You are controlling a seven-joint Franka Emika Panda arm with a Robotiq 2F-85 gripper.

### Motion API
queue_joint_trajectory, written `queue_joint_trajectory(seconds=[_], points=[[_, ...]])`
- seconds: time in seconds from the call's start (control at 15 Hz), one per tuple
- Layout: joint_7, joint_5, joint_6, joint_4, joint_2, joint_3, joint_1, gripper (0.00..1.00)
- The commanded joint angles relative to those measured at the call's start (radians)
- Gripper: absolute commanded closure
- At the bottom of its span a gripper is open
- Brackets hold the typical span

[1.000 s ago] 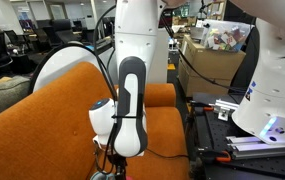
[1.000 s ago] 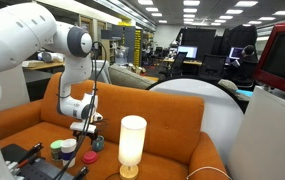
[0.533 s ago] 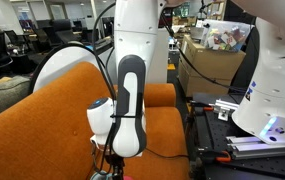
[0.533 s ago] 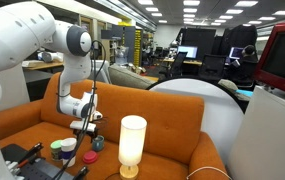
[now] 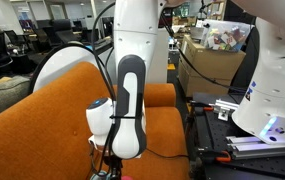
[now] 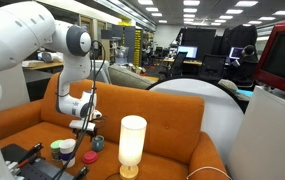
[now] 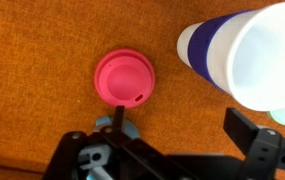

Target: Put the red lid on the white and blue cup

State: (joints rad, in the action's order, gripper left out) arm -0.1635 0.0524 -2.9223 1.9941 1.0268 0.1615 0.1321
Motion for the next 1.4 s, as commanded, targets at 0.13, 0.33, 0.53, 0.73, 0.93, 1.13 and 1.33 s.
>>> queue_joint_trajectory(seconds=[0.13, 0.33, 0.53, 0.73, 0.93, 1.13, 1.33], points=[[0.030, 0.010, -0.010, -0.083, 0.074, -0.022, 0.011, 0.00], [0.063, 0.003, 0.001, -0.151, 0.136, -0.050, 0.030, 0.00], [0.104, 0.001, 0.017, -0.229, 0.209, -0.084, 0.060, 0.00], [0.138, -0.004, 0.057, -0.299, 0.274, -0.095, 0.080, 0.00], [0.128, 0.006, 0.027, -0.287, 0.280, -0.082, 0.067, 0.00], [0.130, 0.006, 0.031, -0.299, 0.283, -0.084, 0.069, 0.00], [0.128, 0.005, 0.030, -0.300, 0.286, -0.081, 0.065, 0.00]])
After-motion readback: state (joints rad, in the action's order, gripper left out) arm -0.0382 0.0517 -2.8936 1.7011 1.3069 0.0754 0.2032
